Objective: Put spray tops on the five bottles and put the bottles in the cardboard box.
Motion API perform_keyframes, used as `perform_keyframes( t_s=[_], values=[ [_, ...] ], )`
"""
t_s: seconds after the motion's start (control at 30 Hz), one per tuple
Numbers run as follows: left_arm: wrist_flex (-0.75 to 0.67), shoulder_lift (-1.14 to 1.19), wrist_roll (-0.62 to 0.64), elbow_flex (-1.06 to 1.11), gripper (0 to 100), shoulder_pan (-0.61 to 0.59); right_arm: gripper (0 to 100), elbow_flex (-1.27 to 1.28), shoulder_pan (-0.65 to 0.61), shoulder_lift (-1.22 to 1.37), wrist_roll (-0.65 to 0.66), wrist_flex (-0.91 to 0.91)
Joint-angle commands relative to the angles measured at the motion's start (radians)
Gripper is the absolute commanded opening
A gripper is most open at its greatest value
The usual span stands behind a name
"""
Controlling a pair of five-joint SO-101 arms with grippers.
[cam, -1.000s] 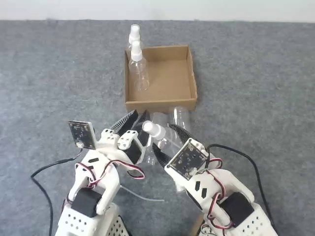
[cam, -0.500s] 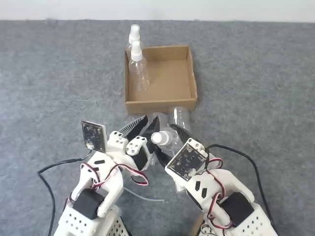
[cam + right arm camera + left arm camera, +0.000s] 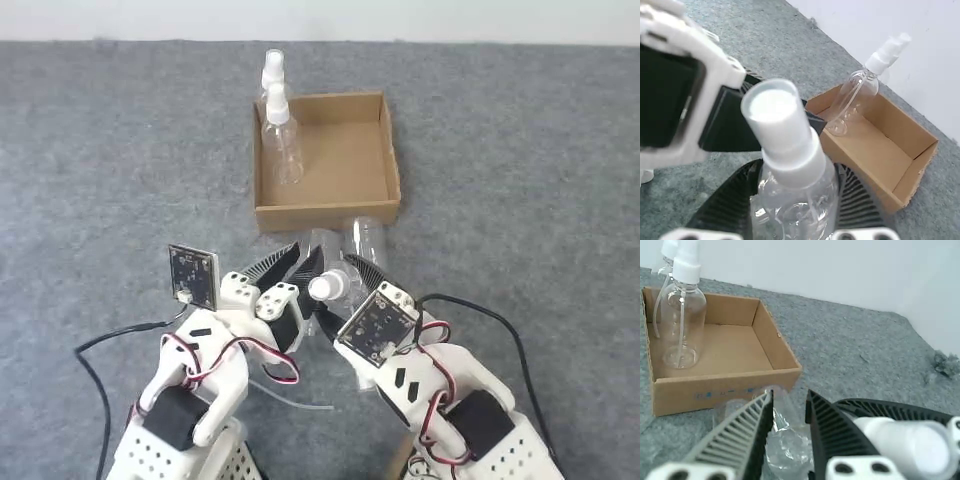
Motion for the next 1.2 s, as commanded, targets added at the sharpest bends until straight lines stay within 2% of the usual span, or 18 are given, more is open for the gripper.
perform_keyframes(
  t_s=[0.0, 0.27, 0.47, 0.67, 0.97, 1.17],
  values=[
    [0.002, -0.015, -0.003, -0.064, 10, 0.005, 2.6, -0.009, -0.010, 0.008, 0.014, -0.015],
    [0.002, -0.017, 0.080, -0.113, 10, -0.133, 2.6, -0.009, -0.010, 0.008, 0.012, -0.015],
    [0.002, -0.017, 0.083, -0.113, 10, -0.203, 1.2, -0.009, -0.010, 0.008, 0.012, -0.015],
    [-0.003, -0.017, 0.087, -0.113, 10, -0.322, 0.9, -0.009, -0.010, 0.008, 0.012, -0.015],
    [-0.074, -0.017, 0.230, -0.105, 10, -0.539, 0.9, -0.029, -0.008, 0.010, 0.012, -0.018],
    [-0.071, -0.015, 0.267, -0.104, 10, -0.589, 1.2, -0.133, 0.001, 0.013, 0.012, 0.021]
  ],
)
